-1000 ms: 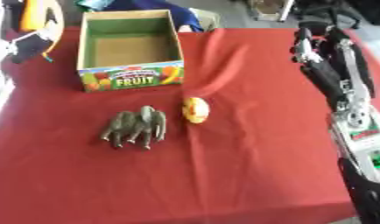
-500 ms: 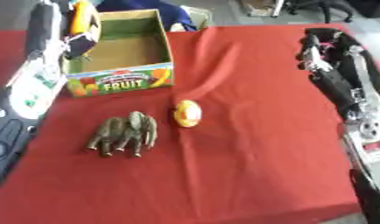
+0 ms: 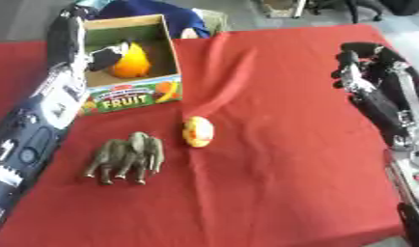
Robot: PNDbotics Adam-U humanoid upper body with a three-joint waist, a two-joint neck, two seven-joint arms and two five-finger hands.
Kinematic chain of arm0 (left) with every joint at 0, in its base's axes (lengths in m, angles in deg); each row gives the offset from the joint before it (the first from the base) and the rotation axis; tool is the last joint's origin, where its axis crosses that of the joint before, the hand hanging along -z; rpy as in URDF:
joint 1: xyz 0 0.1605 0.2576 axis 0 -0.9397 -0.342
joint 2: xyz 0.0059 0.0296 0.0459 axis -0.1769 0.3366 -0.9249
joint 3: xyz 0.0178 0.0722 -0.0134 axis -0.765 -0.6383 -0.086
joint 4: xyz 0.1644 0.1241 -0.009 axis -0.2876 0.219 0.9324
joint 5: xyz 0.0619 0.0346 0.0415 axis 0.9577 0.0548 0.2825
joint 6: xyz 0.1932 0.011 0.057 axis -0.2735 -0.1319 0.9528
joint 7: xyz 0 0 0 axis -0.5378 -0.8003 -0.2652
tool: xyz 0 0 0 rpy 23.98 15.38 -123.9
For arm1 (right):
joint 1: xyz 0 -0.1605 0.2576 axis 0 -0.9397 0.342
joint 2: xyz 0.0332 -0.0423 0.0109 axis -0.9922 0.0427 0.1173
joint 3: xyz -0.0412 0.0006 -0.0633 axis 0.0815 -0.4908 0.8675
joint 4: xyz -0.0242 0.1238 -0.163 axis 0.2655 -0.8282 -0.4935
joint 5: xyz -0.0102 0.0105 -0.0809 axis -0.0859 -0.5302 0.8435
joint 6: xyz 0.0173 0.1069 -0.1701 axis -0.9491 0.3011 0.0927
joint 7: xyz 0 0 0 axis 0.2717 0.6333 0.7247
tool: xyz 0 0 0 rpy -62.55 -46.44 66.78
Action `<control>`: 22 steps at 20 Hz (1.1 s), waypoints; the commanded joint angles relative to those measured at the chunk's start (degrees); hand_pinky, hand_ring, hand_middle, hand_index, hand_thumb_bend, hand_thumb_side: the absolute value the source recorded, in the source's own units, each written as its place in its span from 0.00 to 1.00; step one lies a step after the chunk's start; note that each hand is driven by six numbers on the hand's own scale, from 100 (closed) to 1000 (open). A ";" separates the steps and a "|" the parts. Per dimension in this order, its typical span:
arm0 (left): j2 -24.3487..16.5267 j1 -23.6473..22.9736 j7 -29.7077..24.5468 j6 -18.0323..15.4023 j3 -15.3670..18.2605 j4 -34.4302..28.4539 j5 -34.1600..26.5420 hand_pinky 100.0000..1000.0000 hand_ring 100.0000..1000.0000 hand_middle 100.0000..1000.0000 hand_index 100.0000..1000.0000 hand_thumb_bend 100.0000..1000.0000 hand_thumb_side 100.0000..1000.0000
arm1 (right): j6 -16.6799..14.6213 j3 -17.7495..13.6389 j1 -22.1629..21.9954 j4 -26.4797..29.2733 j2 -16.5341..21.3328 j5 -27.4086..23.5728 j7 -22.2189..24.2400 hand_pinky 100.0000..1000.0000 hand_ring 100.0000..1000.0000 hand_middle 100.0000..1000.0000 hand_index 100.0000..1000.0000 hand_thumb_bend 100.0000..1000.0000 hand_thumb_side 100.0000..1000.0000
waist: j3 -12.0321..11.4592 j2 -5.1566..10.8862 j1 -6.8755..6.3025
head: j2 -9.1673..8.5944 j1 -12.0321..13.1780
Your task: Pick up objects on the table and place them in the box.
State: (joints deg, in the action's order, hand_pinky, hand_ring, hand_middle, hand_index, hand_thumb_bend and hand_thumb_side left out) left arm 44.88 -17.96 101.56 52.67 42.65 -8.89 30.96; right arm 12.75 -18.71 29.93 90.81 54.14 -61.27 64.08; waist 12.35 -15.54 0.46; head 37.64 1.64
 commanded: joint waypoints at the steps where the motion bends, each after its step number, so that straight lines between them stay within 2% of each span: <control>1: -1.32 0.82 -0.27 0.68 0.68 -1.28 0.49 0.58 0.75 0.64 0.73 0.91 0.36 | -0.11 -0.27 0.76 1.10 1.23 -0.40 0.10 0.49 0.54 0.59 0.72 0.00 0.42 | -0.16 1.20 0.12 | -0.38 -0.28; 4: -2.17 -0.49 -1.16 -0.02 0.09 -4.33 -2.16 0.55 0.71 0.58 0.70 0.89 0.34 | -0.04 -0.28 0.66 0.87 1.41 -0.28 0.18 0.49 0.54 0.59 0.72 0.00 0.42 | -0.87 1.63 0.31 | 0.04 -0.85; 6: -3.23 -2.05 -1.86 -0.90 -0.76 -8.54 -6.10 0.54 0.69 0.55 0.68 0.88 0.32 | 0.06 -0.12 0.98 0.57 1.86 -0.08 0.37 0.49 0.54 0.59 0.72 0.00 0.40 | -1.64 2.00 0.51 | 0.41 -1.48; 9: -5.63 -5.50 -3.44 -1.88 -2.47 -16.93 -14.78 0.53 0.68 0.53 0.67 0.87 0.30 | 0.28 0.55 2.24 -0.16 3.09 0.39 1.22 0.49 0.53 0.58 0.71 0.00 0.38 | -3.18 2.69 0.86 | 1.03 -2.89; 13: -10.04 -11.69 -5.90 -3.12 -4.61 -29.09 -28.15 0.51 0.67 0.51 0.66 0.80 0.29 | 0.58 2.55 5.32 -1.62 5.14 1.37 3.82 0.50 0.53 0.58 0.70 0.00 0.30 | -5.46 3.54 1.14 | 1.95 -4.51; 14: -11.25 -13.56 -6.38 -3.30 -4.93 -31.94 -31.28 0.51 0.67 0.50 0.66 0.75 0.31 | 0.49 3.31 6.25 -2.04 5.62 1.60 5.08 0.50 0.53 0.57 0.70 0.00 0.23 | -6.00 3.72 1.17 | 2.11 -4.80; 15: -12.47 -15.78 -6.68 -3.39 -5.07 -34.96 -34.22 0.51 0.67 0.50 0.66 0.79 0.29 | 0.48 4.23 7.37 -2.71 6.20 2.01 6.83 0.50 0.53 0.57 0.70 0.00 0.25 | -6.59 3.89 1.19 | 2.23 -5.17; 18: -14.63 -21.91 -6.48 -2.87 -4.77 -42.75 -41.44 0.50 0.66 0.49 0.64 0.78 0.28 | -0.33 6.78 10.43 -5.09 7.00 2.58 13.20 0.51 0.53 0.57 0.69 0.00 0.21 | -8.03 4.33 1.28 | 2.54 -5.69; 22: -15.78 -29.44 -5.56 -2.63 -4.38 -50.41 -46.18 0.50 0.66 0.48 0.64 0.77 0.29 | -1.40 10.24 14.53 -10.00 7.01 3.87 22.52 0.53 0.57 0.60 0.75 0.00 0.20 | -9.63 4.90 1.24 | 2.69 -6.51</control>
State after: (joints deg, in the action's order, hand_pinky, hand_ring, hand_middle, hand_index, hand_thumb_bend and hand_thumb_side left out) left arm 31.06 -47.97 95.63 49.97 37.83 -56.02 -13.68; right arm 11.71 -8.94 43.34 81.75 59.42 -58.16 84.06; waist 2.54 -11.69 1.81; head 39.82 -4.51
